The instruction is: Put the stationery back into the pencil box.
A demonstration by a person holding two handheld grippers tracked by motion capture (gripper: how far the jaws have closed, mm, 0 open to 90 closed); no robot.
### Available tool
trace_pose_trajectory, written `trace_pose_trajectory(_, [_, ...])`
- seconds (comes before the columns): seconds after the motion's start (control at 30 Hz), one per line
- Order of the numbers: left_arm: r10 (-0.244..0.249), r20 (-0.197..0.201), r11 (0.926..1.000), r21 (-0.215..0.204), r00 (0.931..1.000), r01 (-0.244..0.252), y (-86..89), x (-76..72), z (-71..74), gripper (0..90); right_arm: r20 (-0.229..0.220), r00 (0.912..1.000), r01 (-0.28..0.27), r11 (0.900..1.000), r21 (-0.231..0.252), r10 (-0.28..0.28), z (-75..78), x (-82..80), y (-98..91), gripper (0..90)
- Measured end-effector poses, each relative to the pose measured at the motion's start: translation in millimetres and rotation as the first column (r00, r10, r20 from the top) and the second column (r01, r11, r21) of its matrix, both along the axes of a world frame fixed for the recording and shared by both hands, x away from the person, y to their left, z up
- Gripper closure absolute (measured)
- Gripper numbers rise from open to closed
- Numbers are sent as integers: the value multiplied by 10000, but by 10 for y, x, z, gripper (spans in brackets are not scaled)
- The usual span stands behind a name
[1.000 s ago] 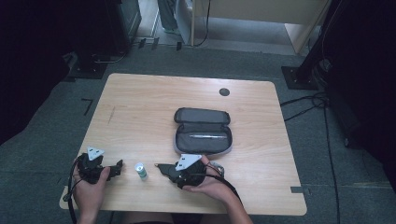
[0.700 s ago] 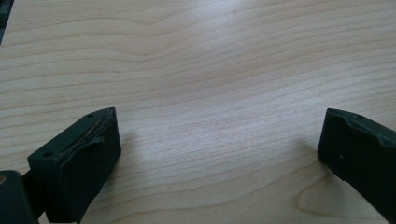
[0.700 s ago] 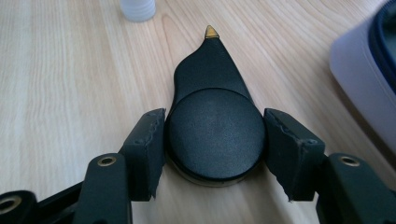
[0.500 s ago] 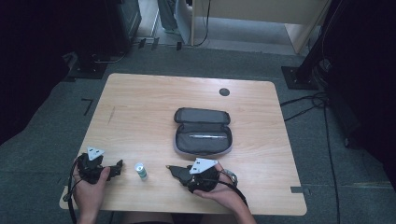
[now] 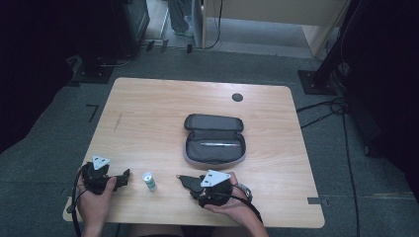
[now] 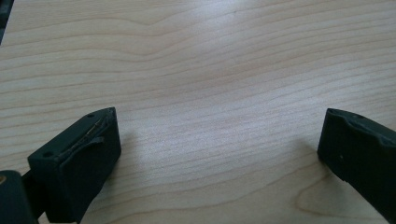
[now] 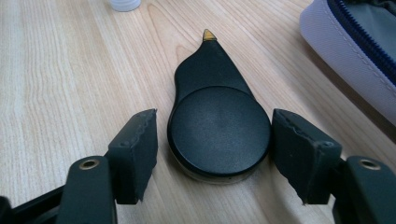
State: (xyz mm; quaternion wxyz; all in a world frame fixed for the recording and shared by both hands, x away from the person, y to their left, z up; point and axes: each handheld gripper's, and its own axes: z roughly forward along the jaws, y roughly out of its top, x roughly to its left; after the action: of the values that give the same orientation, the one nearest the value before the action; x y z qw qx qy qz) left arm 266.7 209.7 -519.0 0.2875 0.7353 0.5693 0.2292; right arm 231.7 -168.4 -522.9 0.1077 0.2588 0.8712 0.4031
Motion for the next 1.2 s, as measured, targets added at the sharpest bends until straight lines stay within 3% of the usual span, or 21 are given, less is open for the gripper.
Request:
trace_pose_trajectory(0.1, [-2,3,10000,1,10000,2,1,0,0,0,60,10000,39,10000,40,-39,2,-3,-7,407])
trace_pose_trajectory(0.6, [-6,-1,10000,6,10000,6,1,1,1,0,-19,9998,176,9998,10,-176,41,-47,-78,416])
trace_pose_trajectory(0.83, [-8,-2,10000,6,10000,8,1,1,1,0,-9,9993,387,9989,253,-387,156,-47,-177,416])
trace_pose_trajectory(1.2, [-8,-2,10000,4,10000,8,1,1,1,0,397,9953,856,9945,602,-880,434,39,-338,416])
